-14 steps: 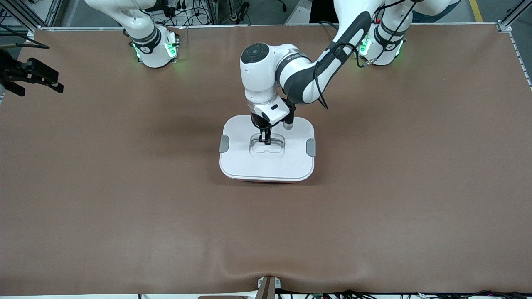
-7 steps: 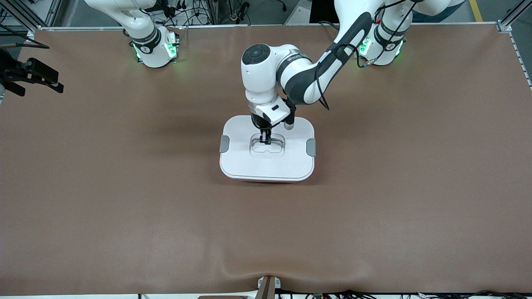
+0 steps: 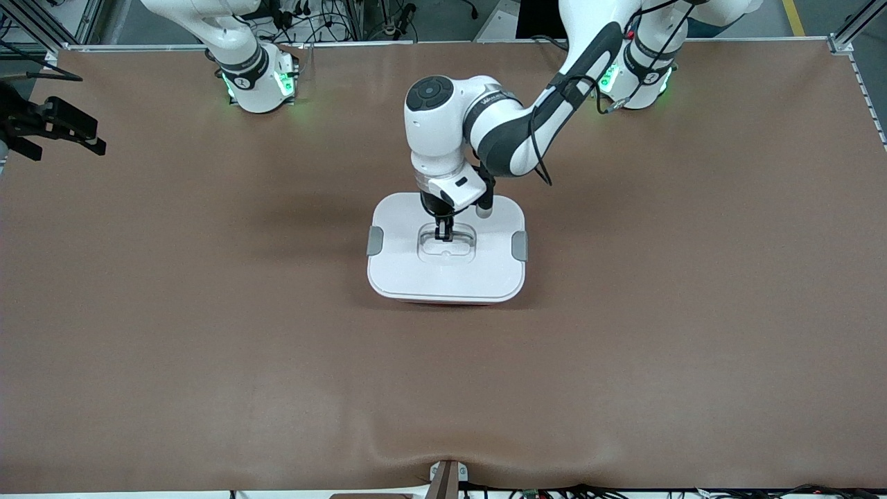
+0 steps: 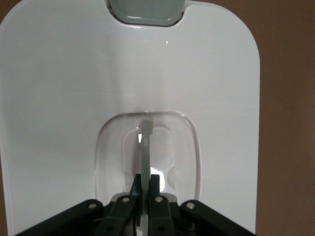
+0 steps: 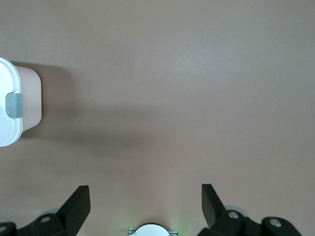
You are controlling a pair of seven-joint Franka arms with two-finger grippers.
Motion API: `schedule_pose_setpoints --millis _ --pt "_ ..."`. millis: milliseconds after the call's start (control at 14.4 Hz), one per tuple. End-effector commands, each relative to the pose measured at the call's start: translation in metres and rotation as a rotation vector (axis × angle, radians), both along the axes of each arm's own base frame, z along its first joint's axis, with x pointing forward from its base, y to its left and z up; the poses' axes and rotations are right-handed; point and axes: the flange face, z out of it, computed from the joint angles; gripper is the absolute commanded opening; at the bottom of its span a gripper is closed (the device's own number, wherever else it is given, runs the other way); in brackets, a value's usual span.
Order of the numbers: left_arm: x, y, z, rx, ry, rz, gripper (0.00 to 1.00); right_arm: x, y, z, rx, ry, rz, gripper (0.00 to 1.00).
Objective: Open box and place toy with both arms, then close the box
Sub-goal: 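Open the left gripper and release the lid handle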
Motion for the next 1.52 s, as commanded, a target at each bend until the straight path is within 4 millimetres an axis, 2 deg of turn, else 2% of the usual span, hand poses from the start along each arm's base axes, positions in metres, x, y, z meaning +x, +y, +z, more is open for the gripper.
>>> schedule_pose_setpoints --millis 0,554,624,762,832,970,1040,1455 --pt "-0.002 0.006 0.006 -0.033 0.011 0.016 0.08 -0.001 0.002 0.006 -0.013 -0.007 -0.003 1.00" --pt "-0.004 0.009 -0.002 -0.029 0.027 0.020 0.08 -0.001 0.003 0.006 -0.013 -0.007 -0.001 1.00" --pt "-0.005 0.009 -0.002 -0.028 0.026 0.018 0.11 -0.001 0.003 0.006 -0.013 -0.007 -0.001 1.00" --pt "-0.005 0.009 0.002 -0.027 0.024 0.012 0.54 -0.001 0.004 0.006 -0.014 -0.007 0.002 1.00" --pt "-0.005 0.008 0.006 -0.031 0.020 0.013 0.71 -0.001 0.004 0.006 -0.014 -0.007 0.002 1.00" --pt "-0.004 0.008 0.010 -0.036 0.014 0.011 0.94 -0.001 0.004 0.006 -0.014 -0.006 0.002 1.00" --pt "-0.004 0.008 0.015 -0.040 0.010 0.014 1.00 -0.001 0.004 0.006 -0.014 -0.006 0.002 1.00" --pt "-0.004 0.010 0.048 -0.058 -0.025 -0.013 1.00 0.000 0.004 0.005 -0.014 -0.006 0.002 1.00"
